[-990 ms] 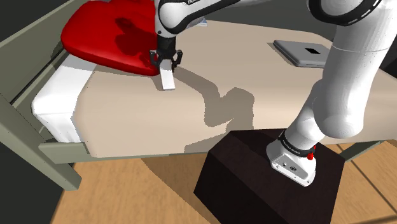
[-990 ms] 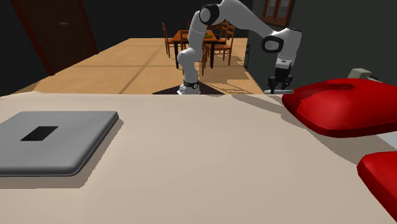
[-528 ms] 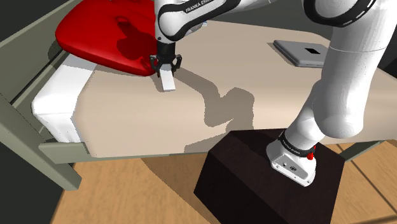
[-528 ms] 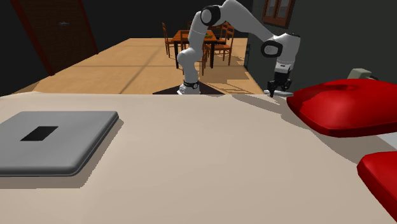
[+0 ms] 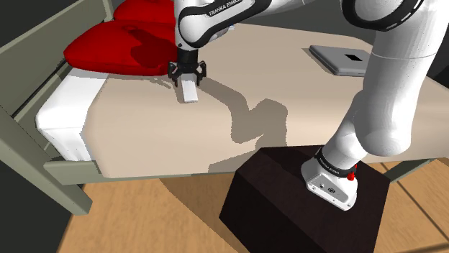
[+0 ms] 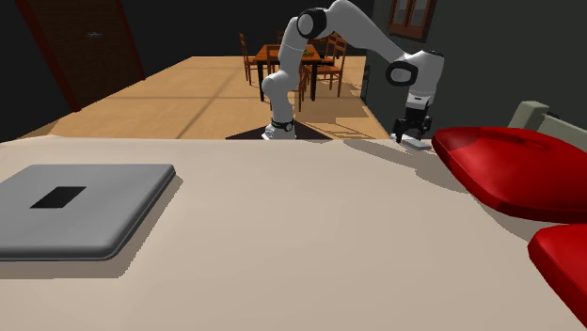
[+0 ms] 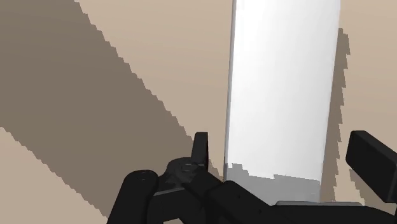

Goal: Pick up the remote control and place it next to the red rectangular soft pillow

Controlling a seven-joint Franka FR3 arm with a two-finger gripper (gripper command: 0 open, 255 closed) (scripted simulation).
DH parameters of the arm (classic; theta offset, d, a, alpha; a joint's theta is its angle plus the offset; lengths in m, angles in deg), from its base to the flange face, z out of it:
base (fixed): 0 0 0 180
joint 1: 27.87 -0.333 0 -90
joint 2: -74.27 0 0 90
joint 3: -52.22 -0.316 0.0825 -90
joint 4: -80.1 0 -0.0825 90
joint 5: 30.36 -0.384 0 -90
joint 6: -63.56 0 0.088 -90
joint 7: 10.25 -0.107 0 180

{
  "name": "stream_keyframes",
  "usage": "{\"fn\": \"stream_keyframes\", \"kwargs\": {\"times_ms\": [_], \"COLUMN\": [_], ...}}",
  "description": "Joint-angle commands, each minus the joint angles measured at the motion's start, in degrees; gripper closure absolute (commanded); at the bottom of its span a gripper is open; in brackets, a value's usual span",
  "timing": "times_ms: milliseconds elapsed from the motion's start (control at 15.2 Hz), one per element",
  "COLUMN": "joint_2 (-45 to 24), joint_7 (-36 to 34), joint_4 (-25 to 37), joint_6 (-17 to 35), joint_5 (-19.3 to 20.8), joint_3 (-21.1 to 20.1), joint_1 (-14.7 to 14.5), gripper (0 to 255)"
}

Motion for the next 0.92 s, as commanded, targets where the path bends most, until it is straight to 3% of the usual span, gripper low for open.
{"fn": "stream_keyframes", "kwargs": {"times_ms": [0,330,858], "joint_2": [-0.01,3.14,3.14], "joint_7": [0.0,-0.17,-0.18], "joint_4": [-0.02,2.98,2.98], "joint_6": [0.0,-6.14,-6.14], "joint_5": [0.0,0.27,0.27], "joint_3": [0.0,0.13,0.13], "joint_1": [0.0,0.0,0.0], "gripper": [0,0,0]}}
